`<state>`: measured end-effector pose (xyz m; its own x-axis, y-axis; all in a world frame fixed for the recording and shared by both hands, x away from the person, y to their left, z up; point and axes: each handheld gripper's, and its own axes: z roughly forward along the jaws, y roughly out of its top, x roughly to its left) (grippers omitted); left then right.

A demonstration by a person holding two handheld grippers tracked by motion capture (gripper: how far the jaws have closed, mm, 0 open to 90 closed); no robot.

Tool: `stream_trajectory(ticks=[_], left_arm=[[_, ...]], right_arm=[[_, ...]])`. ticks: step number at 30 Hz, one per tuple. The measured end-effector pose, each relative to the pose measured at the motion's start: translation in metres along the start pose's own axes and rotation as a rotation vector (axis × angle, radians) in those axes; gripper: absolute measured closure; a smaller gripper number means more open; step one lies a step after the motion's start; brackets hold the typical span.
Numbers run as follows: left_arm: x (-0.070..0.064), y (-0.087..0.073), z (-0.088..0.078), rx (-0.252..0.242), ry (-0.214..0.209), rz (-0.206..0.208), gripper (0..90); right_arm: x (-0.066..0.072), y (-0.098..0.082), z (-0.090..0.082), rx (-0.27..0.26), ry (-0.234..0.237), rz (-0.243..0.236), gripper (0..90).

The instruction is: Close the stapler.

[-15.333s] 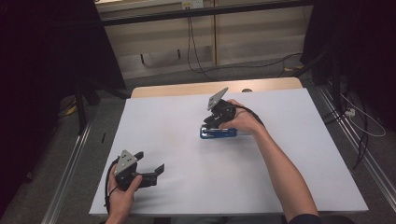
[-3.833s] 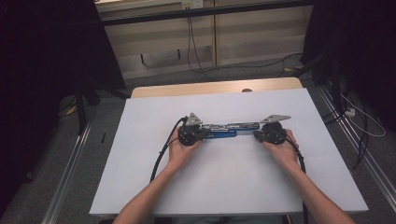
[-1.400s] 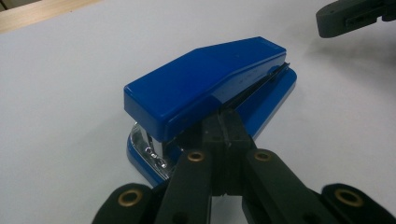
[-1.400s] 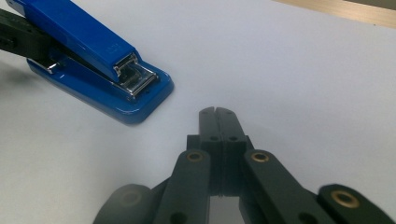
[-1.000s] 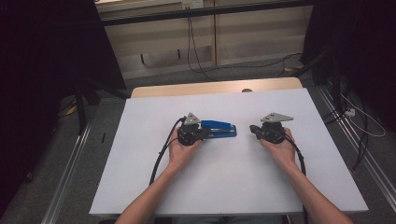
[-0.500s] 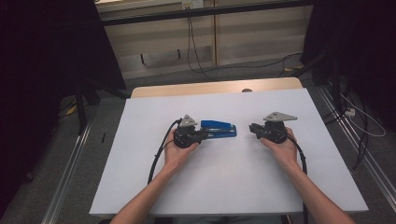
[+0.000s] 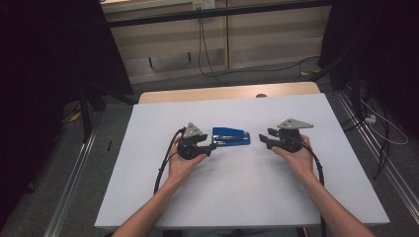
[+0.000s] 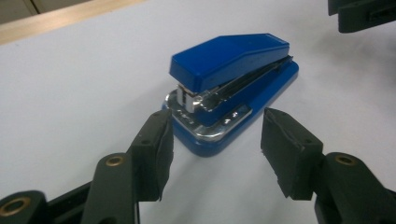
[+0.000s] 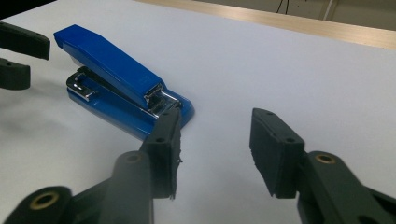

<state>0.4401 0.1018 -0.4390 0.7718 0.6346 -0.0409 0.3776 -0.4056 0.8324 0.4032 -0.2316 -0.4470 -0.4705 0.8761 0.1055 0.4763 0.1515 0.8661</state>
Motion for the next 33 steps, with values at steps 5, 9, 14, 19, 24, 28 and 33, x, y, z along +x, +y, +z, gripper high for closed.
stream_trajectory(ticks=[5, 9, 14, 19, 24, 28, 33], left_arm=[[0.003, 0.001, -0.002, -0.008, 0.035, -0.020, 25.0], [0.004, 0.001, -0.004, -0.006, 0.028, -0.056, 12.8], [0.004, 0.003, -0.013, -0.022, 0.046, -0.042, 4.8], [0.004, -0.004, -0.026, -0.039, 0.058, -0.040, 4.8], [0.004, -0.008, -0.040, -0.075, 0.087, -0.042, 5.0], [0.001, -0.007, -0.051, -0.097, 0.108, -0.047, 4.9], [0.001, -0.015, -0.066, -0.125, 0.131, -0.065, 4.6]], right_arm=[[0.002, 0.001, -0.001, -0.012, -0.020, 0.000, 31.2], [0.002, 0.003, -0.003, -0.047, -0.019, 0.021, 15.4], [0.008, 0.006, -0.006, -0.053, -0.029, -0.004, 7.0], [0.013, 0.006, -0.011, -0.079, -0.027, -0.016, 3.9], [0.018, 0.006, -0.017, -0.091, -0.034, -0.015, 3.1], [0.021, 0.003, -0.022, -0.102, -0.063, -0.033, 3.1], [0.023, -0.001, -0.027, -0.119, -0.079, -0.007, 3.3]])
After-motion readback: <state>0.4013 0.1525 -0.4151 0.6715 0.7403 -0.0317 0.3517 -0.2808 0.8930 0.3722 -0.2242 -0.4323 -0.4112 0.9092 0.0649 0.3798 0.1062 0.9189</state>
